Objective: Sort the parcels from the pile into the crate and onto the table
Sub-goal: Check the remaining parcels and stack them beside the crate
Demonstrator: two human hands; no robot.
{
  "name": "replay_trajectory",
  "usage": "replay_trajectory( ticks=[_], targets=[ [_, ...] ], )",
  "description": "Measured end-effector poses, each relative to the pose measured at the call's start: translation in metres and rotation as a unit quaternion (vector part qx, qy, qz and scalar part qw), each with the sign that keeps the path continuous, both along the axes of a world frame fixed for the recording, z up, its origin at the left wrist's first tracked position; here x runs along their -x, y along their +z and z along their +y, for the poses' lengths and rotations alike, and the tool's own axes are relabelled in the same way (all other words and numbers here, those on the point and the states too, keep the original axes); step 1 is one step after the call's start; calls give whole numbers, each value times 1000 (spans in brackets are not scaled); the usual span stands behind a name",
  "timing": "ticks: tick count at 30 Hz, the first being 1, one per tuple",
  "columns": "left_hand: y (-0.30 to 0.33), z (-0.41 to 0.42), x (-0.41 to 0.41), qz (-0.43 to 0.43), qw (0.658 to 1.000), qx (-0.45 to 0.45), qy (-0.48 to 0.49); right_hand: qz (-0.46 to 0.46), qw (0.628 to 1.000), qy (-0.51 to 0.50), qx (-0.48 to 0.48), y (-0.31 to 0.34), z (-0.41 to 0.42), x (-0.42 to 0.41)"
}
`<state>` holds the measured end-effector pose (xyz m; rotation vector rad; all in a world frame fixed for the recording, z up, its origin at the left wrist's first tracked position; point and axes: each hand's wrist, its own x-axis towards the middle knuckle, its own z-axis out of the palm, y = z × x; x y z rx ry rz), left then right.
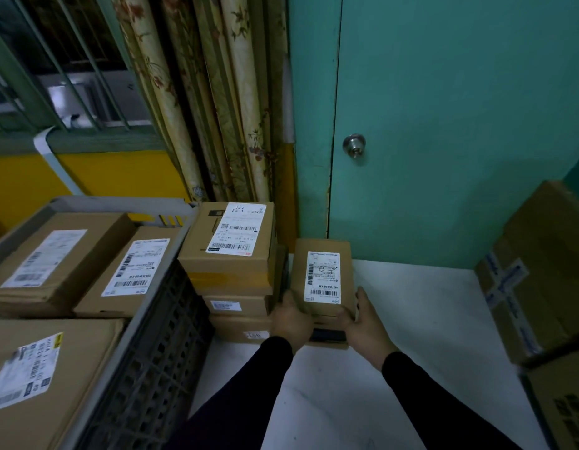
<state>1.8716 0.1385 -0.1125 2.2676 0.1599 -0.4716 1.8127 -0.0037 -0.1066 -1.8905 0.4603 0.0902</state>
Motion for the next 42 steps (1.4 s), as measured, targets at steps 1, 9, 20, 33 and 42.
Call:
replay_trajectory(
  ticks=[1, 9, 20, 33, 42],
  targets=[
    [3, -1, 3, -3, 1000, -8, -8, 0, 1000, -4, 5, 1, -2, 1],
    [61, 13, 24, 11, 999, 44, -17, -18, 998, -56, 10, 30, -5, 16],
    [154, 5, 50, -38, 977, 189, -92, -96, 981, -162, 35, 110, -9, 80],
    [199, -66, 94, -78, 930, 298, -200, -171, 925, -324, 100, 193, -35, 200],
    [232, -170, 175, -63, 900, 313, -295, -295, 780, -495, 243, 249, -128, 289]
  ],
)
